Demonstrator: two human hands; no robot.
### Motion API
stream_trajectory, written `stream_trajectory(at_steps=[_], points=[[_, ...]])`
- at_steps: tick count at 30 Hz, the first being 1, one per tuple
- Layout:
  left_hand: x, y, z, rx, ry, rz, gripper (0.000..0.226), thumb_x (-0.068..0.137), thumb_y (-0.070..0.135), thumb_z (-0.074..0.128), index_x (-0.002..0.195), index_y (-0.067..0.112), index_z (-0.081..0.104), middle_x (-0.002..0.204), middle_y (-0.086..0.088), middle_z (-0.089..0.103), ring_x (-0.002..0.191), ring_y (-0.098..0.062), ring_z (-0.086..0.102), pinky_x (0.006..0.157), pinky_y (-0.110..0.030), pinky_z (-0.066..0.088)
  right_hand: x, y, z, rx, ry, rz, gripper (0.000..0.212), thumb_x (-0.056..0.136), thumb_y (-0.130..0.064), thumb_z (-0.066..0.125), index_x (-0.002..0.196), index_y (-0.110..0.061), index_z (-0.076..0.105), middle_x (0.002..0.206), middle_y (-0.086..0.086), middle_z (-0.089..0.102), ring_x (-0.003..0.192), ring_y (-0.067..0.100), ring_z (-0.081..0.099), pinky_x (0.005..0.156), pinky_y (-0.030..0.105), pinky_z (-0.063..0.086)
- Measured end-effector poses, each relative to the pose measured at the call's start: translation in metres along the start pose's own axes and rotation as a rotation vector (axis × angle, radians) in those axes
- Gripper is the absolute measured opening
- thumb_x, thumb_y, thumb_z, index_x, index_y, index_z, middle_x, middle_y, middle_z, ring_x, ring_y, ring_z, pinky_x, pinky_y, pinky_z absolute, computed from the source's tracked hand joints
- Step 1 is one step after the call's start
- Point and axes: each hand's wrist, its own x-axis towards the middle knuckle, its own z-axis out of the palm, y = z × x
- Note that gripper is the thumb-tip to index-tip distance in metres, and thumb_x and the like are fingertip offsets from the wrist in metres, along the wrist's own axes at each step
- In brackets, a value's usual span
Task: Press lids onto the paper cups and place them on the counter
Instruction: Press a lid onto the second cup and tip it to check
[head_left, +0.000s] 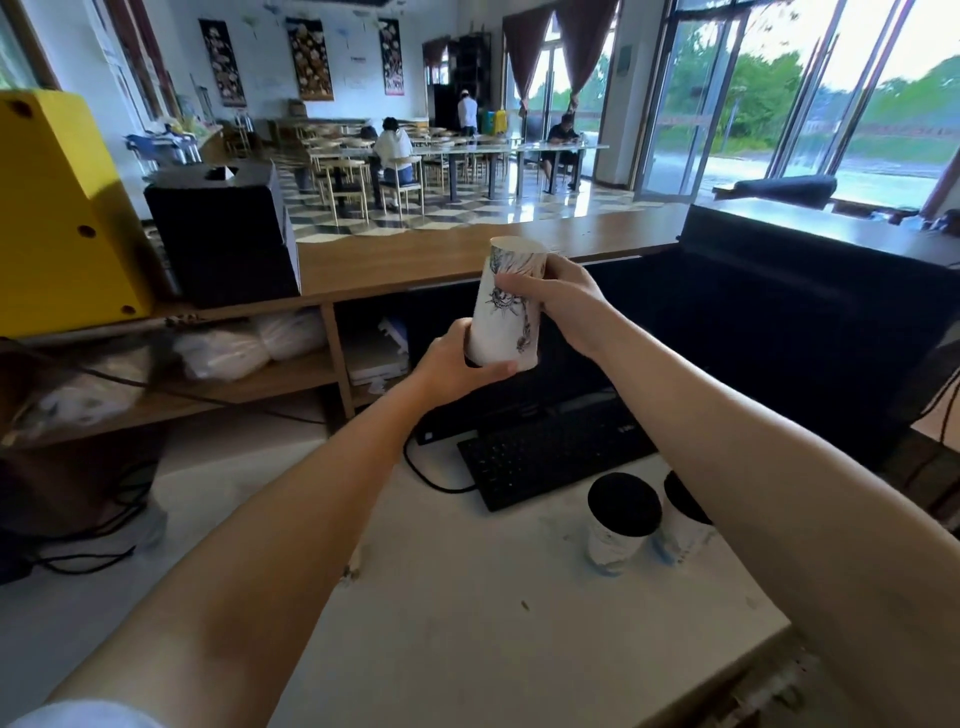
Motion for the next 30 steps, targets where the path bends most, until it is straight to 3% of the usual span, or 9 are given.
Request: stream_trajectory(at_steps=[3, 7, 14, 22, 24, 26, 28, 30], points=[[0.008, 0.002, -0.002, 0.059, 0.007, 0.003, 0.084, 0.072, 0.05, 0.072, 0.138, 0.014, 0.035, 0.131, -0.004, 0.051, 0.114, -0.02, 0.052, 0.088, -0.03, 0.047, 0.007, -0.008, 0.004, -0.139, 0.028, -0.024, 0.049, 0.07, -0.023, 0.08, 0.114, -0.011, 0.062, 0.106, 0.002, 0.069, 0.092, 0.014, 0.066, 0.076, 0.026, 0.055], [0.011, 0.001, 0.0, 0.1, -0.035, -0.026, 0.077, 0.076, 0.048, 0.07, 0.136, 0.013, 0.035, 0.129, -0.005, 0.052, 0.105, -0.015, 0.05, 0.083, -0.027, 0.042, 0.014, -0.003, 0.007, -0.246, 0.036, -0.001, 0.052, 0.067, -0.027, 0.082, 0.113, -0.011, 0.062, 0.108, 0.004, 0.068, 0.098, 0.018, 0.065, 0.082, 0.032, 0.056], [0.017, 0.002, 0.001, 0.095, -0.037, -0.05, 0.078, 0.078, 0.046, 0.07, 0.138, 0.014, 0.033, 0.133, -0.005, 0.05, 0.117, -0.021, 0.05, 0.085, -0.027, 0.04, 0.016, -0.006, 0.01, -0.314, 0.039, -0.009, 0.056, 0.069, -0.027, 0.081, 0.118, -0.01, 0.058, 0.111, 0.004, 0.065, 0.098, 0.017, 0.062, 0.075, 0.025, 0.052], [0.022, 0.003, 0.003, 0.044, -0.038, -0.067, 0.082, 0.077, 0.046, 0.071, 0.141, 0.014, 0.03, 0.133, -0.003, 0.051, 0.117, -0.02, 0.051, 0.091, -0.029, 0.042, 0.02, -0.009, 0.007, -0.324, 0.039, 0.001, 0.057, 0.068, -0.027, 0.082, 0.117, -0.009, 0.057, 0.112, 0.006, 0.065, 0.101, 0.02, 0.063, 0.087, 0.034, 0.054], [0.015, 0.003, 0.011, -0.162, 0.013, -0.149, 0.093, 0.076, 0.048, 0.071, 0.146, 0.015, 0.02, 0.14, -0.003, 0.046, 0.123, -0.021, 0.048, 0.098, -0.033, 0.043, 0.021, -0.009, 0.005, -0.299, 0.051, 0.002, 0.057, 0.068, -0.027, 0.082, 0.117, -0.01, 0.057, 0.112, 0.005, 0.066, 0.1, 0.02, 0.063, 0.087, 0.034, 0.054], [-0.001, 0.002, 0.028, -0.609, 0.033, -0.371, 0.096, 0.077, 0.053, 0.067, 0.148, 0.01, 0.017, 0.146, -0.014, 0.039, 0.128, -0.029, 0.045, 0.101, -0.043, 0.046, 0.021, -0.011, 0.003, -0.226, 0.059, -0.001, 0.057, 0.068, -0.025, 0.082, 0.117, -0.01, 0.057, 0.112, 0.005, 0.066, 0.1, 0.019, 0.064, 0.087, 0.035, 0.054], [-0.021, 0.005, 0.049, -1.121, -0.14, -0.535, 0.099, 0.078, 0.06, 0.059, 0.145, 0.0, 0.019, 0.144, -0.026, 0.037, 0.127, -0.038, 0.046, 0.1, -0.05, 0.046, 0.02, -0.009, 0.004, -0.163, 0.057, 0.007, 0.056, 0.069, -0.023, 0.081, 0.117, -0.008, 0.057, 0.112, 0.005, 0.067, 0.1, 0.019, 0.064, 0.087, 0.035, 0.054], [-0.031, 0.01, 0.064, -1.574, -0.255, -0.491, 0.102, 0.076, 0.063, 0.058, 0.144, -0.002, 0.019, 0.14, -0.03, 0.041, 0.125, -0.041, 0.049, 0.099, -0.056, 0.044, 0.018, -0.002, 0.006, -0.121, 0.04, 0.038, 0.055, 0.071, -0.022, 0.08, 0.118, -0.007, 0.056, 0.112, 0.007, 0.067, 0.1, 0.019, 0.065, 0.088, 0.034, 0.055]])
